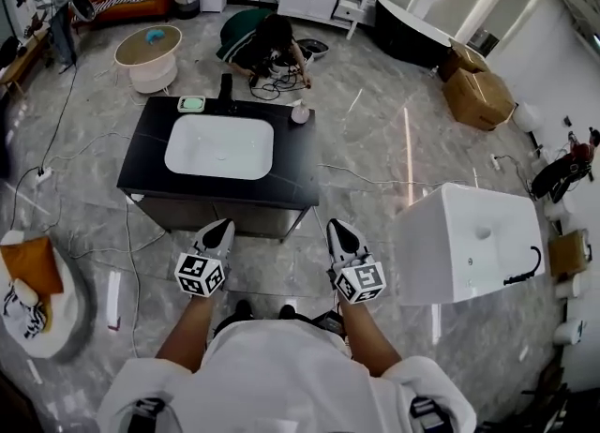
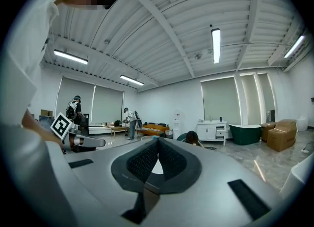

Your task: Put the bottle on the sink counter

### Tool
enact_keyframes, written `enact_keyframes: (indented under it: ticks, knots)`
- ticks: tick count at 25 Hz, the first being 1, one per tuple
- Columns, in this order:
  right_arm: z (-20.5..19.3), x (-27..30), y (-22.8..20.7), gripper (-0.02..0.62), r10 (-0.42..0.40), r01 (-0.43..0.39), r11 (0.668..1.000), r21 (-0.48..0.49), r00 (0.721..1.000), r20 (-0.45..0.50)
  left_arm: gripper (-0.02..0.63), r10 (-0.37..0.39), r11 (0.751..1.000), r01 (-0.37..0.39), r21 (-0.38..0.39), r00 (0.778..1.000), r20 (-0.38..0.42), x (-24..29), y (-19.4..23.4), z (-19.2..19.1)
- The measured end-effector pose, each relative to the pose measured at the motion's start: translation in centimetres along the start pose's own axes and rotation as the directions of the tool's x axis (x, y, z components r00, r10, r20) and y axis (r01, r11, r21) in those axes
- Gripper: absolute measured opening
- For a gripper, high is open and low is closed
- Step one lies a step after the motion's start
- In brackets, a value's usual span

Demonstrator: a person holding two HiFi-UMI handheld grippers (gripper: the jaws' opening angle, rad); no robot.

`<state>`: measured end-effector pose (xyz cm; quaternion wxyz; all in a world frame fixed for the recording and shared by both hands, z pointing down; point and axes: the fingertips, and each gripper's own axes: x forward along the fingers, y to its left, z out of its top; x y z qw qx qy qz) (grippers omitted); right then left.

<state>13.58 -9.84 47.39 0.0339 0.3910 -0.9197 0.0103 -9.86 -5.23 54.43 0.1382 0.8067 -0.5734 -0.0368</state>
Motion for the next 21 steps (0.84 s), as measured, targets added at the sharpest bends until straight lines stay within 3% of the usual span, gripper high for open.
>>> enact_keyframes:
  ticks: [5,8,12,16,21]
  knots:
    - [2.5,-0.9,-0.2,0.015,0.034,-0.032,0.999,-0.024,0.998,0.056,0.018,0.048,0.999,-0.048,0.006,0.999,0.022,-1.8,-0.8,1.1]
    - [4.1,-1.6,-2.1,0.015,0.050,-0.044,0.997,-0.067,0.995,0.087,0.015,0.039,0.999,-0.040,0.024,0.998,0.057,-1.5,-2.2,2.4]
    - [3.4,-3.2,-4.0,0.015,0.022,-0.018,0.998,-0.054,0.997,0.073,0.017,0.001,0.999,-0.004,0.042,0.998,0.069,-1.4,-3.2,3.4]
    - [1.6,-5.4,-5.3,0.015,-0.018,0.019,0.999,-0.030,0.999,0.034,0.017,-0.024,1.000,0.023,0.004,0.999,0.035,-0.7,-4.3,1.8]
    - [1.2,-5.2,-6.1,0.015,-0.012,0.014,0.999,-0.040,0.998,0.056,0.017,-0.052,0.998,0.051,0.024,0.997,0.049,0.6,-5.2,2.0]
